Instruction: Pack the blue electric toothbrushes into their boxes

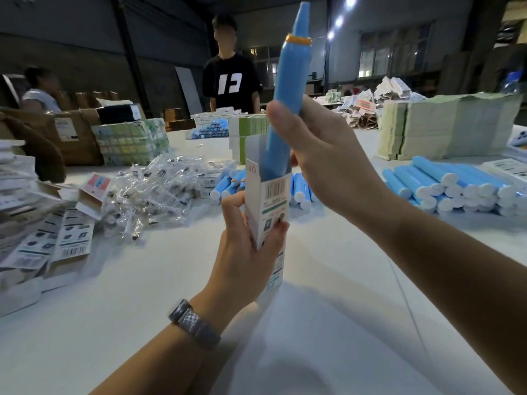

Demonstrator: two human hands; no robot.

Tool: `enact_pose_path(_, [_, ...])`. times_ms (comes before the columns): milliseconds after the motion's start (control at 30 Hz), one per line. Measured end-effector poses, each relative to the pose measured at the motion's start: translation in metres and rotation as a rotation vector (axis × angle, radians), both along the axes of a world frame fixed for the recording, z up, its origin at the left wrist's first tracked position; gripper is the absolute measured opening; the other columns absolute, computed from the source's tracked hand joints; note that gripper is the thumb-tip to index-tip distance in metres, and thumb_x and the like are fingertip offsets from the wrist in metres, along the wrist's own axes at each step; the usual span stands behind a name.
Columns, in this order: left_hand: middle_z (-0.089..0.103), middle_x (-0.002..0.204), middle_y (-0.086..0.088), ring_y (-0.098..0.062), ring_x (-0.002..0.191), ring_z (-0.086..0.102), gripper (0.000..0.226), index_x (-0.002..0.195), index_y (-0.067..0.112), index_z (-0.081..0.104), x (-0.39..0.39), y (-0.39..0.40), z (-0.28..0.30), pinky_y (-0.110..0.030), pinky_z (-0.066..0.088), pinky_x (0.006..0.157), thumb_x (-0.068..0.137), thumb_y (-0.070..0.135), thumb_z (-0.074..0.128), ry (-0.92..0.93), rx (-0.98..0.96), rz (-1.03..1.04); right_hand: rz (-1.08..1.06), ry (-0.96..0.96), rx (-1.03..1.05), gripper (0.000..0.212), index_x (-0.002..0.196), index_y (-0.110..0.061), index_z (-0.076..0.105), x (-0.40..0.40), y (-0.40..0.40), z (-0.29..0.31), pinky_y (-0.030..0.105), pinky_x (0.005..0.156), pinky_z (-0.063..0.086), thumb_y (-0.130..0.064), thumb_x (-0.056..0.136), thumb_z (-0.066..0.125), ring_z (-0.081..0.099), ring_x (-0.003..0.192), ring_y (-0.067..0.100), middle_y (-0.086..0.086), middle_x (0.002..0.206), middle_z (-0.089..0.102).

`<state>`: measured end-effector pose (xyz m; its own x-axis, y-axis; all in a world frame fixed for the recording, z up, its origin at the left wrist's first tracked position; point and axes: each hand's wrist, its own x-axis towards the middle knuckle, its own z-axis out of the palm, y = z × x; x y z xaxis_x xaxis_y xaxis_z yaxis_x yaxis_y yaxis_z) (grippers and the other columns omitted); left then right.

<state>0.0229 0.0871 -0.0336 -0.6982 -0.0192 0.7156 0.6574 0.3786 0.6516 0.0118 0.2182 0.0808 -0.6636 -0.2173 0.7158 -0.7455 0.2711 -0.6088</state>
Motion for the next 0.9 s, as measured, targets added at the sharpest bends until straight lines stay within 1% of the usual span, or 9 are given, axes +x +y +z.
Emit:
enact_pose_path(100, [0.063, 0.120, 0.006, -0.015, 0.102, 0.067, 0.047, 0.095, 0.062, 0.026, 0.001, -0.001, -0.001, -0.030, 0.059, 0.081, 0.087, 0.030, 0.060, 0.026, -0.015, 0.007, -0.034, 0.063, 0.001, 0.024, 0.090, -0.021, 0.058, 0.000, -0.003, -0.002, 0.031, 0.064, 0.053, -0.044, 0.097, 0.053, 0.058, 0.069, 0.012, -0.003, 0.078, 0.059])
enact_pose_path(167, [0.064, 0.110, 0.026, -0.006, 0.098, 0.067, 0.048, 0.097, 0.061, 0.027, 0.000, -0.001, -0.001, -0.025, 0.057, 0.079, 0.087, 0.029, 0.060, 0.028, -0.015, 0.008, -0.089, 0.081, 0.028, 0.020, 0.107, -0.022, 0.055, -0.005, -0.001, -0.004, 0.025, 0.060, 0.049, -0.031, 0.092, 0.064, 0.052, 0.064, 0.007, -0.002, 0.083, 0.061])
enact_pose_path(233, [0.062, 0.108, 0.035, -0.002, 0.097, 0.066, 0.048, 0.099, 0.060, 0.027, -0.002, -0.001, -0.001, -0.026, 0.057, 0.079, 0.087, 0.028, 0.060, 0.022, -0.011, 0.014, -0.070, 0.044, 0.038, 0.043, 0.125, -0.027, 0.044, -0.007, 0.002, -0.005, 0.024, 0.060, 0.051, -0.023, 0.089, 0.067, 0.053, 0.064, 0.008, -0.001, 0.088, 0.059])
enact_pose_path(300, [0.064, 0.107, 0.023, -0.006, 0.094, 0.067, 0.047, 0.098, 0.060, 0.028, -0.002, -0.002, -0.002, -0.030, 0.058, 0.078, 0.087, 0.028, 0.060, 0.022, 0.004, 0.020, -0.027, 0.018, 0.057, 0.049, 0.128, -0.031, 0.040, -0.008, 0.001, -0.008, 0.021, 0.061, 0.053, -0.022, 0.089, 0.067, 0.056, 0.066, 0.009, -0.006, 0.090, 0.057])
enact_pose_path(400, [0.064, 0.106, 0.010, -0.012, 0.090, 0.068, 0.045, 0.099, 0.057, 0.028, -0.002, -0.003, -0.002, -0.035, 0.058, 0.075, 0.088, 0.028, 0.060, 0.030, 0.007, 0.029, -0.004, 0.055, 0.069, 0.027, 0.112, -0.033, 0.046, -0.008, -0.002, -0.014, 0.010, 0.062, 0.047, -0.031, 0.092, 0.065, 0.058, 0.078, 0.004, -0.015, 0.093, 0.057])
enact_pose_path(533, [0.065, 0.105, 0.009, -0.015, 0.086, 0.068, 0.044, 0.101, 0.053, 0.028, -0.002, -0.004, -0.002, -0.045, 0.058, 0.075, 0.089, 0.026, 0.060, 0.020, 0.000, 0.049, -0.077, 0.151, 0.078, 0.013, 0.092, -0.028, 0.059, -0.009, -0.006, -0.023, 0.008, 0.061, 0.038, -0.038, 0.091, 0.066, 0.051, 0.078, -0.001, -0.012, 0.093, 0.056])
enact_pose_path(667, [0.064, 0.105, 0.020, -0.012, 0.087, 0.067, 0.042, 0.102, 0.051, 0.027, -0.003, -0.006, -0.002, -0.041, 0.058, 0.074, 0.091, 0.027, 0.060, 0.020, -0.013, 0.047, -0.066, 0.140, 0.089, 0.022, 0.072, -0.029, 0.063, -0.012, -0.006, -0.026, 0.008, 0.064, 0.039, -0.035, 0.093, 0.064, 0.051, 0.082, 0.004, -0.005, 0.093, 0.052])
enact_pose_path(767, [0.066, 0.101, 0.021, -0.013, 0.085, 0.068, 0.036, 0.101, 0.047, 0.029, -0.004, -0.007, 0.000, -0.043, 0.059, 0.074, 0.088, 0.035, 0.060, 0.001, 0.008, 0.038, -0.073, 0.147, 0.073, 0.015, 0.077, -0.027, 0.066, -0.013, -0.008, -0.026, 0.005, 0.065, 0.038, -0.029, 0.091, 0.068, 0.051, 0.082, 0.005, -0.004, 0.093, 0.053])
enact_pose_path(900, [0.069, 0.092, 0.001, -0.034, 0.078, 0.068, 0.032, 0.103, 0.039, 0.037, -0.006, -0.018, 0.004, -0.056, 0.056, 0.070, 0.081, 0.038, 0.060, -0.018, 0.080, 0.016, -0.014, 0.104, 0.021, 0.010, 0.083, -0.028, 0.064, -0.015, -0.013, -0.034, 0.007, 0.065, 0.038, -0.023, 0.091, 0.068, 0.050, 0.084, 0.002, -0.014, 0.096, 0.049])
